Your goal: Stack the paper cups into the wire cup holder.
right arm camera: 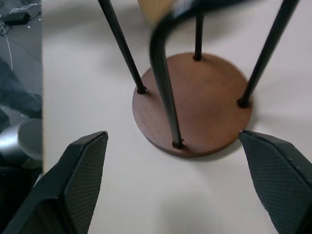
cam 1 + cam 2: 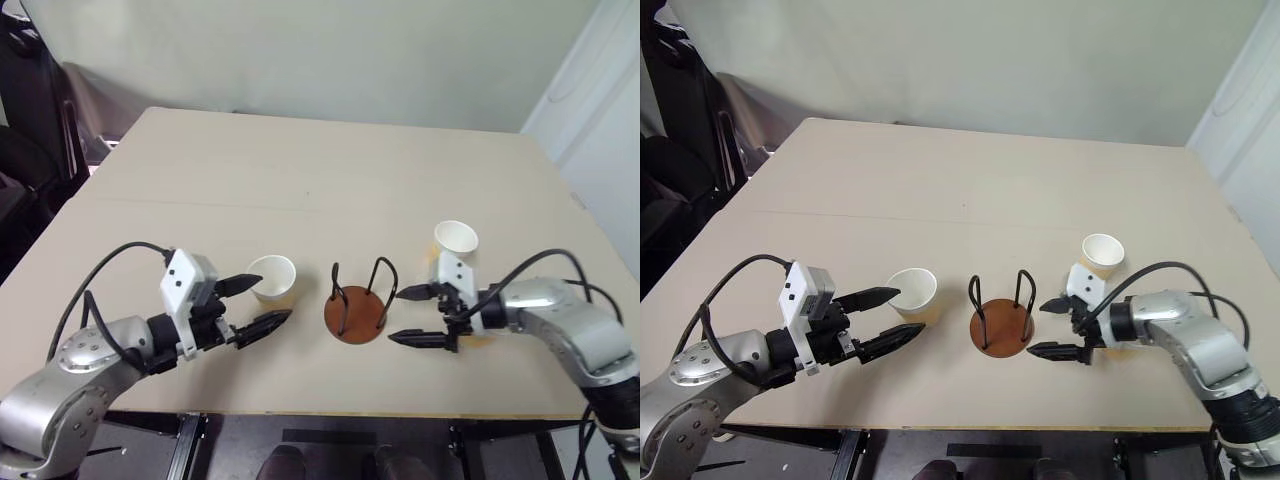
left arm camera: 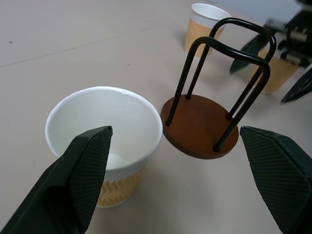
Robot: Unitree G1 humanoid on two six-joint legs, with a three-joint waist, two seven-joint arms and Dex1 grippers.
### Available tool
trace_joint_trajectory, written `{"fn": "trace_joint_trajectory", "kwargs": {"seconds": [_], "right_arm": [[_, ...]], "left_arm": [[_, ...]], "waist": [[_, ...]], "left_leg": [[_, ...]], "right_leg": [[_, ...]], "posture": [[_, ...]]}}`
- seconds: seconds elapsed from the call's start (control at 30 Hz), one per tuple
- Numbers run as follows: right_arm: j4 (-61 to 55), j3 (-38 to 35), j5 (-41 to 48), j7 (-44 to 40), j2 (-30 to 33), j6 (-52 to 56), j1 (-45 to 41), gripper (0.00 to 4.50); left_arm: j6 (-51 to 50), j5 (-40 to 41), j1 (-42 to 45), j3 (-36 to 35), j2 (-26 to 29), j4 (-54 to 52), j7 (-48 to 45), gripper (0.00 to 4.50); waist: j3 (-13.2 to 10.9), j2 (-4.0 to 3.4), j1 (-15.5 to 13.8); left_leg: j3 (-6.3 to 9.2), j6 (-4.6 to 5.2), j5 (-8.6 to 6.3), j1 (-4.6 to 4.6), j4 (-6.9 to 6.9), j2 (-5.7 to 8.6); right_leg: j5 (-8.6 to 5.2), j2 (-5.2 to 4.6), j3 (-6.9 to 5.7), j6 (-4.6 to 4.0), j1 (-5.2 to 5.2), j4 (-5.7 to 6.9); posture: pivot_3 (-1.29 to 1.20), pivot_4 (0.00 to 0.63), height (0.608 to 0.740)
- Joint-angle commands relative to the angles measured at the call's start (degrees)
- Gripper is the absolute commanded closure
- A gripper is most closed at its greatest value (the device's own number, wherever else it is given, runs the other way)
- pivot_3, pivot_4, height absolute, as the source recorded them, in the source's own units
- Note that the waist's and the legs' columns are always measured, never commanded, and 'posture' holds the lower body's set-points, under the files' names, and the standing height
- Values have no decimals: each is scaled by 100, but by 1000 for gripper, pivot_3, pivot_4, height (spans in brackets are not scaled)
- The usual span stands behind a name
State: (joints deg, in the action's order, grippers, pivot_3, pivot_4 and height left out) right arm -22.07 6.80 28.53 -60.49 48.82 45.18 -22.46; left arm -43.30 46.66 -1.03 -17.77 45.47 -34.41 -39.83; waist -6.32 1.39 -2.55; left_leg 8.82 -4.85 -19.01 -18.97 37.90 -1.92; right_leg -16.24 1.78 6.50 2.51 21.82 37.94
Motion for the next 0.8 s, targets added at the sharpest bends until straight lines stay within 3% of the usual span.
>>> {"fn": "trace_joint_trajectory", "kwargs": {"seconds": [0.03,0.17,0.33,0.8], "right_arm": [[-384,-722,493,-143,325,213,-252,46],[-648,-1372,1095,-371,815,574,-213,46],[-617,-1709,797,-655,1599,354,947,46],[-181,-1524,267,-659,1961,-106,1260,46]], "left_arm": [[149,-61,149,36,65,55,-140,0],[182,-116,315,155,65,198,-280,0],[202,-187,471,325,21,319,-369,0],[181,-216,481,351,13,331,-377,0]], "waist": [[0,0,0],[-1,0,-5],[-7,10,-99],[-12,5,-23]], "left_leg": [[0,0,0,0,1,1],[-2,0,0,-1,0,3],[-2,10,-6,-5,4,7],[-28,20,-11,0,8,6]], "right_leg": [[0,1,0,0,0,0],[-1,9,0,1,1,-1],[-2,1,3,2,-6,-13],[-3,6,11,15,1,-2]], "posture": [[0,150,740],[0,150,740],[0,150,740],[0,150,740]]}}
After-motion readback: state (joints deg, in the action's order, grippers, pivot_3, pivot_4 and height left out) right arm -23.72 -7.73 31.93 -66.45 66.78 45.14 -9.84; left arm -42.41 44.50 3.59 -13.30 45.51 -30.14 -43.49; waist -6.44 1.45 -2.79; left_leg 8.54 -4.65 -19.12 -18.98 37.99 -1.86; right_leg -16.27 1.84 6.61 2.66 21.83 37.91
